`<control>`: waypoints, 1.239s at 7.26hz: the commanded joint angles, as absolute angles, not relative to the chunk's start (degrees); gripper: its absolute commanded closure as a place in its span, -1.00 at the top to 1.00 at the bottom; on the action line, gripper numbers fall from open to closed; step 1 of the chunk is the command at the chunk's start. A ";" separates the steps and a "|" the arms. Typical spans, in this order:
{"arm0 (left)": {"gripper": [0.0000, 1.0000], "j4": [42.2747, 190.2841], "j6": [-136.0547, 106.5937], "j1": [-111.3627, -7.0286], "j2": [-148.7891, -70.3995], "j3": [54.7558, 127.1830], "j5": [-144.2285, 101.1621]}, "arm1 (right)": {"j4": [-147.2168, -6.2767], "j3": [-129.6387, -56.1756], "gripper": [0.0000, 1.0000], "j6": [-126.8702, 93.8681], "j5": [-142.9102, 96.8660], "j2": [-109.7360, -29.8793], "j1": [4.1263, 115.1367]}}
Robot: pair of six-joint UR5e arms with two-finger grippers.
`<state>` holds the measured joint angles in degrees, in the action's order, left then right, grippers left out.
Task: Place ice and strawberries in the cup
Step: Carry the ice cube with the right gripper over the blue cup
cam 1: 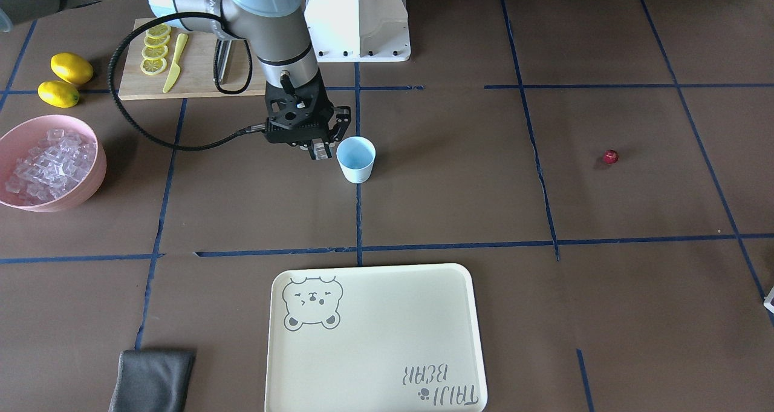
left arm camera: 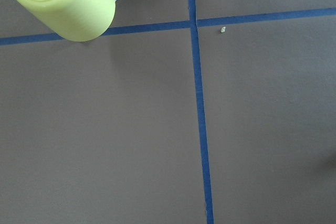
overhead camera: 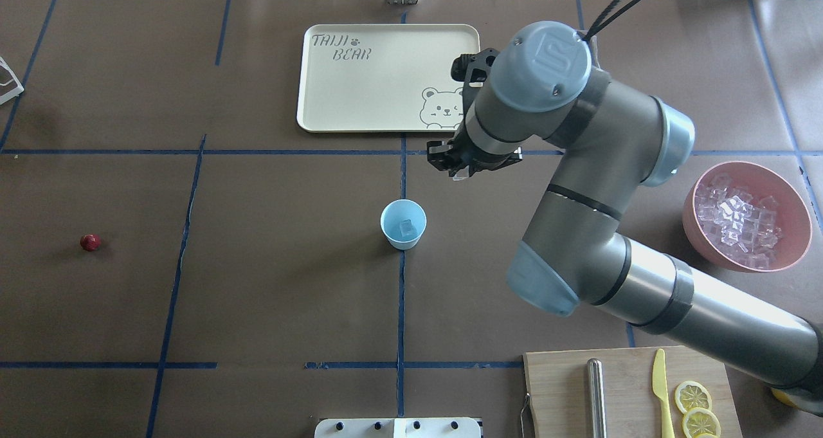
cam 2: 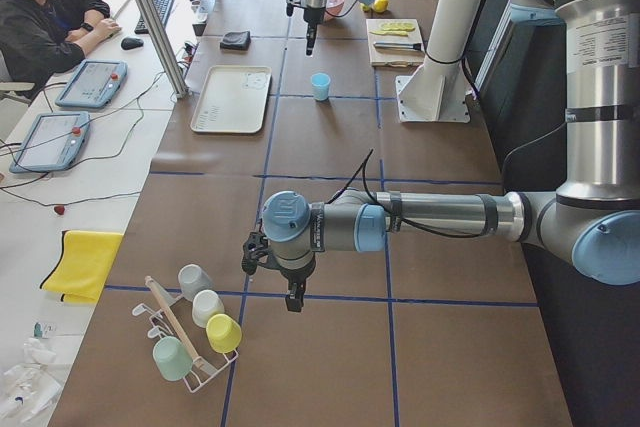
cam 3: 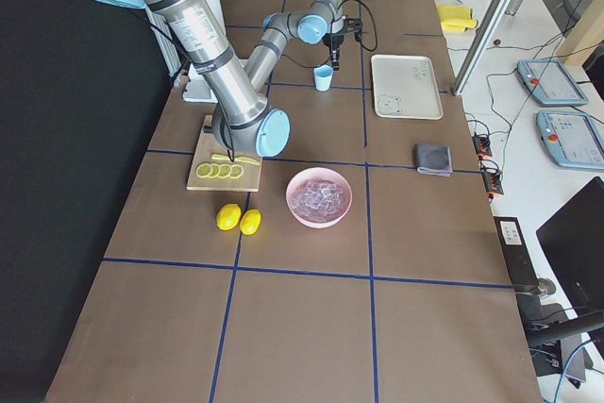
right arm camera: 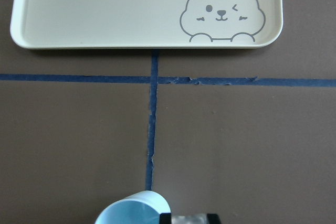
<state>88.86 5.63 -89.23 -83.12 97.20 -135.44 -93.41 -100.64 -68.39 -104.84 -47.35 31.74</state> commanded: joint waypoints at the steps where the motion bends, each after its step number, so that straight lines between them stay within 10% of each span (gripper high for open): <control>1: 1.00 88.86 5.63 -89.12 -83.14 97.21 -135.44 | -93.60 -98.71 -1.00 -71.72 -100.20 -45.61 26.73; 7: 1.00 88.86 5.63 -89.12 -83.14 97.21 -135.44 | -93.52 -96.68 -0.88 -71.63 -99.93 -44.74 26.19; 8: 1.00 88.86 5.63 -89.12 -83.14 97.12 -135.44 | -93.52 -96.42 0.93 -71.72 -99.58 -44.74 26.10; 9: 1.00 88.86 5.63 -89.12 -83.14 97.29 -135.44 | -93.52 -96.42 1.00 -71.72 -99.49 -44.65 26.10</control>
